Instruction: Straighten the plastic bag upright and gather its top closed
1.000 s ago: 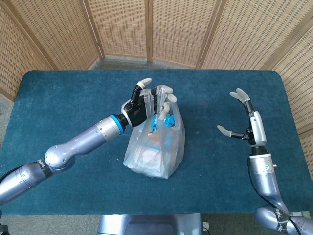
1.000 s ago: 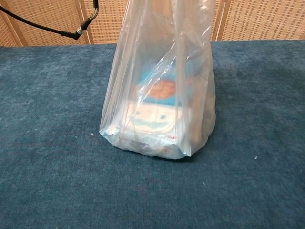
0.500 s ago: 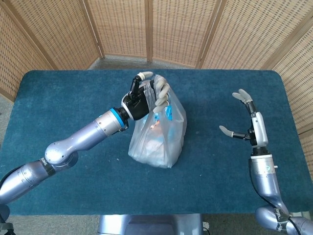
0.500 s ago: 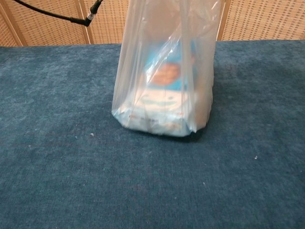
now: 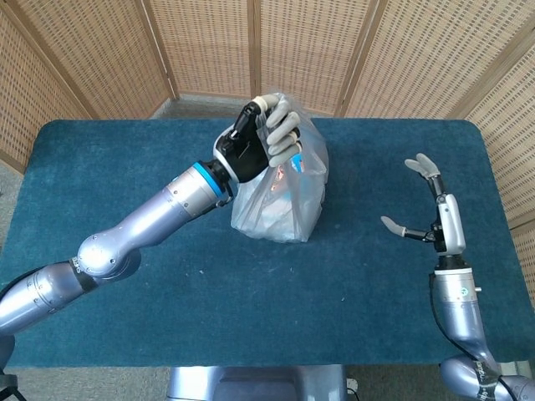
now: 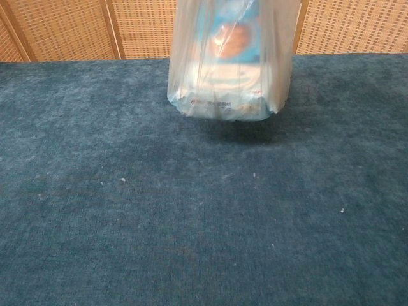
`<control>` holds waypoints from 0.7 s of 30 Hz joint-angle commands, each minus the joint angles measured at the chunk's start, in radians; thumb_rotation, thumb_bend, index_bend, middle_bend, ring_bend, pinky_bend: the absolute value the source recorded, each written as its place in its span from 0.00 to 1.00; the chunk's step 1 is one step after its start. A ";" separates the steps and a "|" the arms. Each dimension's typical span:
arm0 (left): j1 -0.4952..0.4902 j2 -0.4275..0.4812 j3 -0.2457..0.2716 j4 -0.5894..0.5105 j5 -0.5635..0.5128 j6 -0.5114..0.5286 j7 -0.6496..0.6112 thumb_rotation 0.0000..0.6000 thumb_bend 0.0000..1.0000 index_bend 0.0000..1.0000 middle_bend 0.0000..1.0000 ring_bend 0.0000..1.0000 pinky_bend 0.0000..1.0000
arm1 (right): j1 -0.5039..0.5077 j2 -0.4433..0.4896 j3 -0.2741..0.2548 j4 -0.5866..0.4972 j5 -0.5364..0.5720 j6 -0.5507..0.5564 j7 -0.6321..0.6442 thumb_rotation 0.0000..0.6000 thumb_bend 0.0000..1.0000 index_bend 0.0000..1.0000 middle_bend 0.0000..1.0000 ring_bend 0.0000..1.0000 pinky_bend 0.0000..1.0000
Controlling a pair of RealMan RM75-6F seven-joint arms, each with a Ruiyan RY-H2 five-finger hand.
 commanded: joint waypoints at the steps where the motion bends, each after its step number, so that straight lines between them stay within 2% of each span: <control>1: -0.028 0.027 0.000 -0.002 -0.015 0.024 -0.009 0.53 0.71 0.82 0.84 0.86 0.88 | -0.003 0.002 -0.001 0.000 0.000 0.001 0.004 1.00 0.05 0.07 0.17 0.11 0.08; 11: -0.096 0.117 0.011 -0.018 -0.056 0.092 -0.029 0.53 0.70 0.82 0.84 0.86 0.88 | -0.009 0.000 -0.008 0.027 -0.010 0.000 0.025 1.00 0.05 0.07 0.17 0.11 0.08; 17: -0.105 0.147 0.020 -0.040 -0.072 0.109 -0.044 0.53 0.70 0.82 0.84 0.86 0.88 | -0.025 0.027 -0.041 0.048 -0.025 -0.012 -0.013 1.00 0.05 0.07 0.17 0.11 0.08; 21: -0.104 0.162 0.019 -0.056 -0.074 0.114 -0.055 0.53 0.70 0.82 0.84 0.86 0.88 | -0.039 0.048 -0.088 0.094 -0.049 -0.018 -0.115 1.00 0.05 0.08 0.17 0.11 0.08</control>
